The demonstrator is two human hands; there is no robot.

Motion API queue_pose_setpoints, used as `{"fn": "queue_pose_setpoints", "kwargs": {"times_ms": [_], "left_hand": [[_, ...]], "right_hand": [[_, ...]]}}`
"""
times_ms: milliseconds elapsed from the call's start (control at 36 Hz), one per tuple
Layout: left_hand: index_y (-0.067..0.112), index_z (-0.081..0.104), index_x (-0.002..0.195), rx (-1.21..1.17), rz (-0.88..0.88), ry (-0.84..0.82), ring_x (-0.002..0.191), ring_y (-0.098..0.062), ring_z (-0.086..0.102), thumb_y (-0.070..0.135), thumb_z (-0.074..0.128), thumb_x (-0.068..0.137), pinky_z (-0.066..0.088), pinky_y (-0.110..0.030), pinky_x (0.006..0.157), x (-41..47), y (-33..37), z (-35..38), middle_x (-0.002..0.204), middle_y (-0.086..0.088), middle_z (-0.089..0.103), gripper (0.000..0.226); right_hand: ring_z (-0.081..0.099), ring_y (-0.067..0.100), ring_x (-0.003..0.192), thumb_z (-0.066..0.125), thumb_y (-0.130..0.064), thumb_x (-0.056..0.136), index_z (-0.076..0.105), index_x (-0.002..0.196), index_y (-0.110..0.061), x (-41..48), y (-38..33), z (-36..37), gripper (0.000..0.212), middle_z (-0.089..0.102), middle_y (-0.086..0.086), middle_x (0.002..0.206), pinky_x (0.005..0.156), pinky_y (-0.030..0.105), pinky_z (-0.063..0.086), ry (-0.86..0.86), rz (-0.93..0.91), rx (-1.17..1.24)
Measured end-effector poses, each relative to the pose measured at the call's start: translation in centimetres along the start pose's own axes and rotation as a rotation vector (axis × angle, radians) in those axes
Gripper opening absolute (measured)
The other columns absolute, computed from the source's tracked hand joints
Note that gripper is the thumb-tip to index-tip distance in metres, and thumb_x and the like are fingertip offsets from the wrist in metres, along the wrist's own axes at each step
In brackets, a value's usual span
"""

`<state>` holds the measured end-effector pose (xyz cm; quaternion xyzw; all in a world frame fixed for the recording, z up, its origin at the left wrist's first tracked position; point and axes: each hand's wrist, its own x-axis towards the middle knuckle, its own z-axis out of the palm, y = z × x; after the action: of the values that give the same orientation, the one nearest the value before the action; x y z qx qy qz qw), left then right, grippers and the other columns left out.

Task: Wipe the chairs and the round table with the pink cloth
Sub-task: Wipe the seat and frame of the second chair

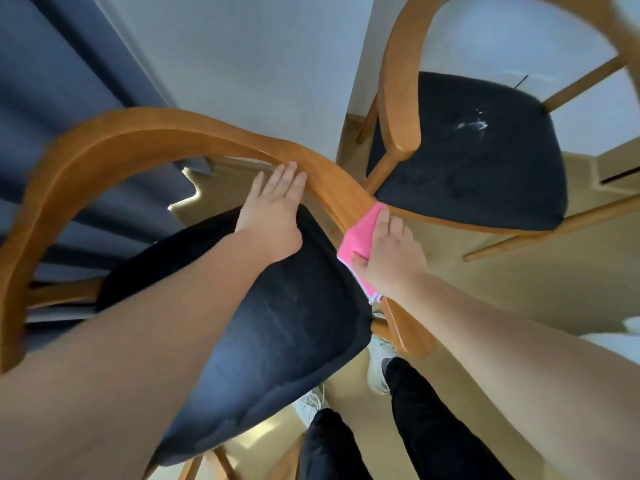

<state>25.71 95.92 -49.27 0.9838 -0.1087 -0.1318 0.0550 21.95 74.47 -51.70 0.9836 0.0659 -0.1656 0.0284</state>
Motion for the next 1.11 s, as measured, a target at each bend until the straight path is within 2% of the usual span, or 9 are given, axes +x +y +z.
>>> {"fn": "queue_pose_setpoints", "kwargs": {"times_ms": [111,250,556,750,889,944,1028,1083,1111], "left_hand": [[0.014,0.016,0.150,-0.345,-0.027,0.025,0.145,-0.018,0.002,0.008,0.048,0.077,-0.002,-0.032,0.117,-7.3,2.8,1.3,0.158,-0.005,0.009,0.080],[0.017,0.022,0.149,-0.508,-0.218,-0.064,0.142,-0.016,0.015,0.005,0.047,0.083,0.012,-0.027,0.116,-14.3,3.1,2.8,0.155,-0.002,0.021,0.071],[0.020,0.027,0.147,-0.568,-0.312,-0.017,0.139,-0.013,0.024,0.004,0.045,0.084,0.023,-0.029,0.114,-18.6,2.6,2.1,0.151,0.004,0.031,0.068],[0.022,0.026,0.147,-0.553,-0.312,-0.030,0.138,-0.013,0.026,0.003,0.043,0.084,0.027,-0.030,0.112,-21.1,2.6,1.5,0.151,0.005,0.031,0.069],[0.023,0.027,0.147,-0.551,-0.369,-0.030,0.136,-0.015,0.028,0.002,0.042,0.083,0.028,-0.026,0.108,-23.6,3.6,0.9,0.150,0.005,0.032,0.069],[0.024,0.027,0.147,-0.557,-0.413,-0.030,0.136,-0.016,0.028,0.001,0.041,0.083,0.029,-0.026,0.107,-24.6,4.2,0.4,0.151,0.006,0.031,0.070],[0.024,0.027,0.146,-0.550,-0.465,-0.012,0.134,-0.016,0.032,0.002,0.041,0.082,0.031,-0.026,0.106,-25.8,5.4,-0.6,0.150,0.007,0.032,0.070],[0.024,0.029,0.146,-0.534,-0.484,0.007,0.133,-0.016,0.034,0.002,0.042,0.082,0.031,-0.025,0.105,-26.5,6.4,-1.4,0.149,0.007,0.033,0.069],[0.024,0.029,0.146,-0.526,-0.492,0.016,0.133,-0.016,0.034,0.002,0.042,0.082,0.031,-0.024,0.104,-26.8,7.0,-1.8,0.149,0.007,0.034,0.069]], "right_hand": [[0.047,0.029,0.118,0.042,-0.065,0.090,-0.001,0.151,0.000,-1.1,0.3,0.2,0.098,0.037,0.018,0.139,0.089,0.036,0.047,-0.001,0.029,0.023],[0.047,0.030,0.117,0.045,-0.063,0.090,-0.001,0.151,0.001,-2.9,0.6,0.4,0.099,0.036,0.020,0.138,0.087,0.035,0.048,-0.030,0.078,0.040],[0.049,0.030,0.111,0.050,-0.048,0.094,-0.006,0.149,0.007,-8.0,1.1,1.3,0.096,0.035,0.022,0.133,0.091,0.035,0.045,-0.162,0.222,0.106],[0.051,0.028,0.107,0.051,-0.046,0.094,-0.010,0.148,0.005,-10.9,1.4,2.3,0.096,0.034,0.021,0.131,0.079,0.034,0.050,-0.198,0.287,0.134],[0.051,0.027,0.112,0.049,-0.047,0.095,-0.012,0.147,0.007,-12.3,1.9,2.0,0.097,0.034,0.022,0.137,0.079,0.033,0.049,-0.283,0.325,0.095],[0.054,0.030,0.111,0.052,-0.045,0.094,-0.003,0.149,0.005,-12.9,2.2,1.4,0.092,0.039,0.022,0.135,0.080,0.035,0.050,-0.320,0.320,0.121],[0.059,0.034,0.103,0.061,-0.024,0.092,0.034,0.140,0.000,-13.0,2.5,0.0,0.061,0.052,0.022,0.123,0.080,0.035,0.044,-0.383,0.256,0.257],[0.061,0.028,0.082,0.051,-0.013,0.096,0.047,0.126,0.002,-12.8,2.8,-1.2,0.034,0.059,0.018,0.112,0.080,0.033,0.045,-0.566,0.275,0.245],[0.060,0.027,0.084,0.042,-0.012,0.099,0.046,0.124,0.006,-12.9,3.1,-1.9,0.031,0.059,0.018,0.115,0.087,0.035,0.047,-0.620,0.315,0.233]]}}
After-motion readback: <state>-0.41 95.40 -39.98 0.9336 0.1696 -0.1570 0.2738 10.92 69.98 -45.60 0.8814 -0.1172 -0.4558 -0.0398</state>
